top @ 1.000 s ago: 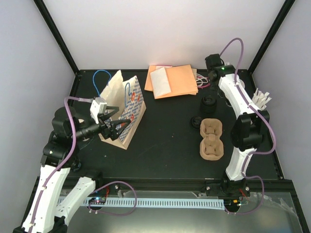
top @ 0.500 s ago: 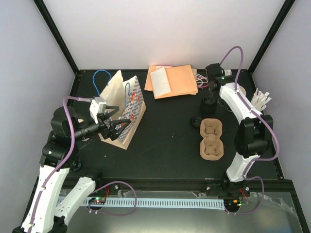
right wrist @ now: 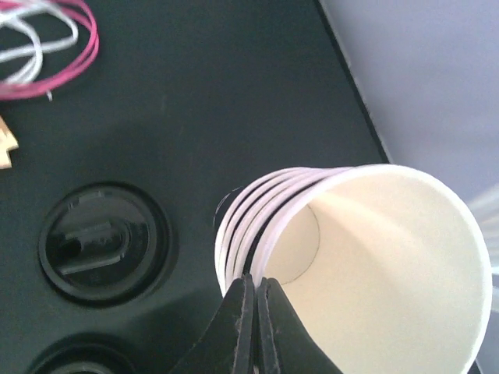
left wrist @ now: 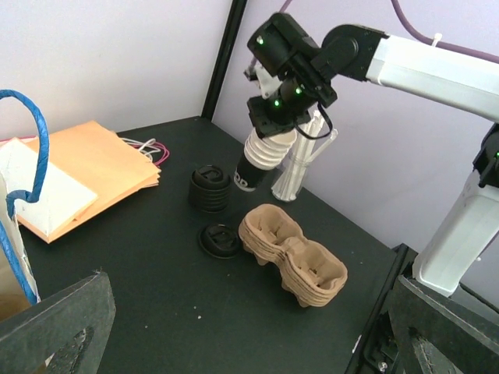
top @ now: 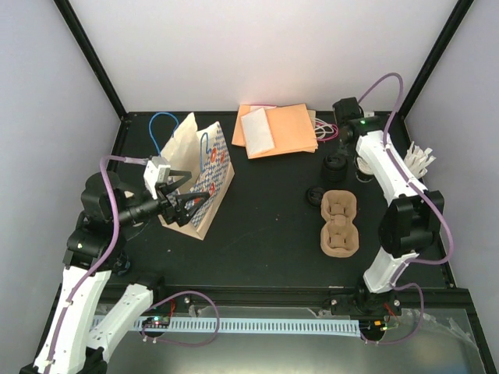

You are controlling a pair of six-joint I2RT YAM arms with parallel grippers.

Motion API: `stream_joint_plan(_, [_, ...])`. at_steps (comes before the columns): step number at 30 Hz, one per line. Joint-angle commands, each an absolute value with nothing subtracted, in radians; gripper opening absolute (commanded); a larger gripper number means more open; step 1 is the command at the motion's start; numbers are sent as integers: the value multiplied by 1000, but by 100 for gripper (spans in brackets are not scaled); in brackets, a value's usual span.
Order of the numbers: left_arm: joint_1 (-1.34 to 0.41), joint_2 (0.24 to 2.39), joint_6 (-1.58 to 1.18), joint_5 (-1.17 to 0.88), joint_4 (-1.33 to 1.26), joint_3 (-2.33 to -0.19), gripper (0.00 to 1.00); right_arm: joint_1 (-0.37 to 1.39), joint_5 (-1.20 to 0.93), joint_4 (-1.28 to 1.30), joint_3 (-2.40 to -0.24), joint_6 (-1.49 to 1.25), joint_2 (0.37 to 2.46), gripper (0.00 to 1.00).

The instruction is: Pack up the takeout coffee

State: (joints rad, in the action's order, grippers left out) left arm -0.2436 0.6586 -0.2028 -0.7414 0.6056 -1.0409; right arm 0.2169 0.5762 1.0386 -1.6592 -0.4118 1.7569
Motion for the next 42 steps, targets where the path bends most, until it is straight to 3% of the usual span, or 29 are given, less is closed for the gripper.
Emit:
stream_joint_plan(1, [-249,643,-220,-754,599,-1064,99,206,482,1077,-1632,-419,1752,1])
stream_joint_plan(3, [-249,643,-220,-755,605,-1068,99,225,579,1205,-1706,-519,1775,1])
stream_joint_plan(6, [-250,633,-230,-759,588,-1050,99,212,493,1016,-1579,-433,1706,1])
stream_joint_plan(7, [-250,632,-234,-759,579,-1045,99,203,424,1104,-1652,-450,1736,1])
stream_joint_plan(9, [-252,637,-230,-758,593,-1056,99,233,509,1255,-1762,-529,1749,1])
stream_joint_plan(12, [-252,633,-229,-758,591,-1051,99,227,493,1050,-1614,-452,1690,2])
stream_joint_plan(13, [-253,631,-233,-757,583,-1042,99,205,375,1154,-1690,-452,1732,1])
stream_joint_plan(15, [-253,633,-234,-757,595,-1050,99,208,475,1327,-1852,-570,1803,1])
stream_joint_plan(18, [-255,626,-237,-760,589,-1044,99,195,462,1190,-1763,-495,1816,1])
stream_joint_plan(21, [-255,628,-235,-760,595,-1054,99,194,517,1357,-1888,-562,1909,1])
stream_joint_plan(34, [-257,646,-238,-752,596,-1059,99,259,611,1518,-2150,-469,1856,1])
stream_joint_plan(42, [-327,694,-292,-750,541,-1045,99,490,315,1383,-2105,-269,1708,1])
